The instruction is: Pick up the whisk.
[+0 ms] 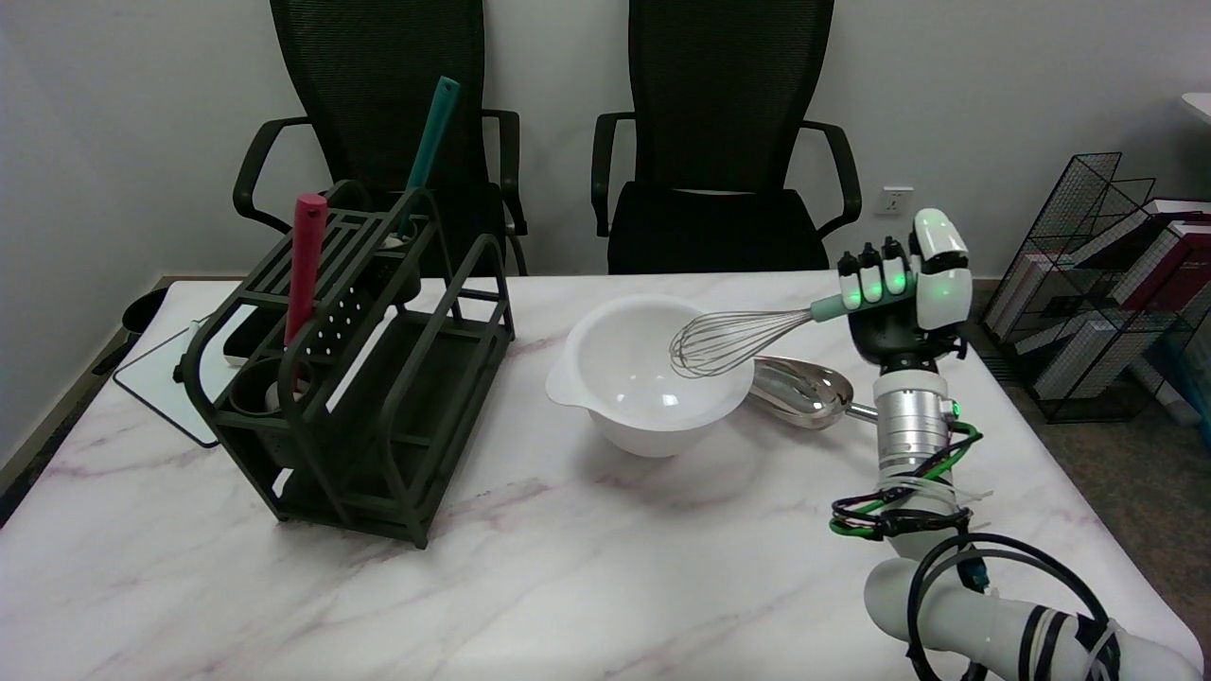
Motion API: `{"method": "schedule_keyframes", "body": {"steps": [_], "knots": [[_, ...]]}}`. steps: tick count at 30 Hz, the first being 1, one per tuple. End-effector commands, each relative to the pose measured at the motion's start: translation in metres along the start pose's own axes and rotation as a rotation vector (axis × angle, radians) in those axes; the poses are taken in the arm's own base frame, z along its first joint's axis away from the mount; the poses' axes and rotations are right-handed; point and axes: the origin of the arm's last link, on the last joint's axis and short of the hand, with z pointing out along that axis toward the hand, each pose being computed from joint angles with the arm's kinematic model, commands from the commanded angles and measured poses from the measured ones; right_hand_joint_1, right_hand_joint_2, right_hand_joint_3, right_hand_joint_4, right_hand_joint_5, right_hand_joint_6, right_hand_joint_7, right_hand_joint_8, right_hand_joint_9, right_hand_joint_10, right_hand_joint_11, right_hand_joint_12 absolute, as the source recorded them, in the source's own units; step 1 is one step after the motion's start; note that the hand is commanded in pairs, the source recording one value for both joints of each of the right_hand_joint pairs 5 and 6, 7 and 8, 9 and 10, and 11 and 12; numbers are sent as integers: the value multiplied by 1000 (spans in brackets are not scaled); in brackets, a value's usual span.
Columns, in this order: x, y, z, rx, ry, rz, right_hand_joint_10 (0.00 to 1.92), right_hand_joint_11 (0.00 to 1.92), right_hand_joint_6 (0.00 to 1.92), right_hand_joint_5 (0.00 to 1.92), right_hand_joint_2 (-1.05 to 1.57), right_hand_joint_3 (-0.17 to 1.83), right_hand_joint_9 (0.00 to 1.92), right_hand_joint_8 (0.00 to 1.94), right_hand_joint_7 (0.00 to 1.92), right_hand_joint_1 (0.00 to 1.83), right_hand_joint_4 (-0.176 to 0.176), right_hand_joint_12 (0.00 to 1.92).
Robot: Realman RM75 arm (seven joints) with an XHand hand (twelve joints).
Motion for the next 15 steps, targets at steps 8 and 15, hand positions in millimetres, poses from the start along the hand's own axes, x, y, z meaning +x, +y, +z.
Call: {"method": "schedule_keyframes", "body": {"steps": [8, 15], "knots": [[33, -53, 28, 44, -36, 236, 1920, 1920, 1920, 1920, 1193, 1018, 1920, 1920, 1920, 962, 0, 1920], [33, -80, 36, 118, -74, 201, 1920, 1920, 1920, 1920, 1160, 1009, 1920, 1920, 1920, 958, 0, 1920]]}}
